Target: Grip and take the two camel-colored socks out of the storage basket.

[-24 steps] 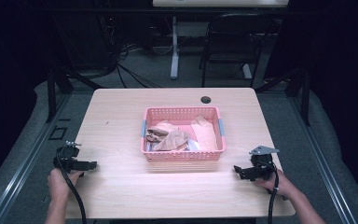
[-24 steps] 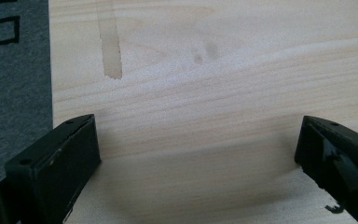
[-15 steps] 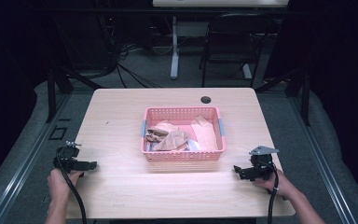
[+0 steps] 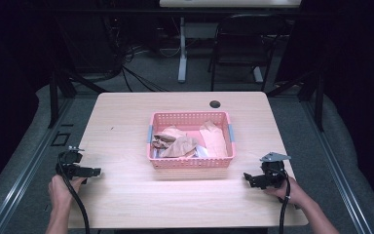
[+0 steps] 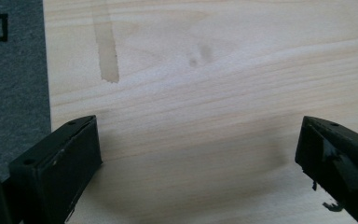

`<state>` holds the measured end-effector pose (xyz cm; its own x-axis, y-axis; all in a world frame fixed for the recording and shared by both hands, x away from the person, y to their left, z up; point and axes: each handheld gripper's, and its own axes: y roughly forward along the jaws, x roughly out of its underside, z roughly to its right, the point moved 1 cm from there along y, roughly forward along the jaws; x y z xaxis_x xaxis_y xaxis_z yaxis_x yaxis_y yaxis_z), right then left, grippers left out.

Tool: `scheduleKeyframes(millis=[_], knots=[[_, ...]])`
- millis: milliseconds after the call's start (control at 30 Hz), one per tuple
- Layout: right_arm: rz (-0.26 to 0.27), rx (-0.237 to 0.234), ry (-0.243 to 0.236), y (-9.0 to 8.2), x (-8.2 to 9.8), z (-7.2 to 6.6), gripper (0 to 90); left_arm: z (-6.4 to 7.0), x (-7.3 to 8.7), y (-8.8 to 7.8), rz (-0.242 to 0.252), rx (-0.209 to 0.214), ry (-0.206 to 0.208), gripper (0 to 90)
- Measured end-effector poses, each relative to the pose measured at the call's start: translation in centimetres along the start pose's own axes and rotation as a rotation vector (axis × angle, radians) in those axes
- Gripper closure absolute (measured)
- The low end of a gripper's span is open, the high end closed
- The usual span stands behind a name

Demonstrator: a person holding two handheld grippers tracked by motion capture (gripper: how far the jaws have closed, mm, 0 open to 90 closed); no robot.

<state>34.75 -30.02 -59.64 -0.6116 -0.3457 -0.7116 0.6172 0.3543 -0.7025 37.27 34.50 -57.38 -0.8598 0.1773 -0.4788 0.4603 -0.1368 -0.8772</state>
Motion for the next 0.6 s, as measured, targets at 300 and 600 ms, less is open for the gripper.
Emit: scheduleKeyframes(millis=[300, 600], knots=[[0.001, -0.003, -0.002, 0.0, 0.0, 0.0, 0.0, 0.6, -0.9, -1.7, 0.072, 0.114, -0.019, 0.0], [-0.001, -0.004, -0.001, 0.0, 0.0, 0.0, 0.0, 2.3, -1.6, -1.9, 0.051, 0.161, 0.028, 0.0]])
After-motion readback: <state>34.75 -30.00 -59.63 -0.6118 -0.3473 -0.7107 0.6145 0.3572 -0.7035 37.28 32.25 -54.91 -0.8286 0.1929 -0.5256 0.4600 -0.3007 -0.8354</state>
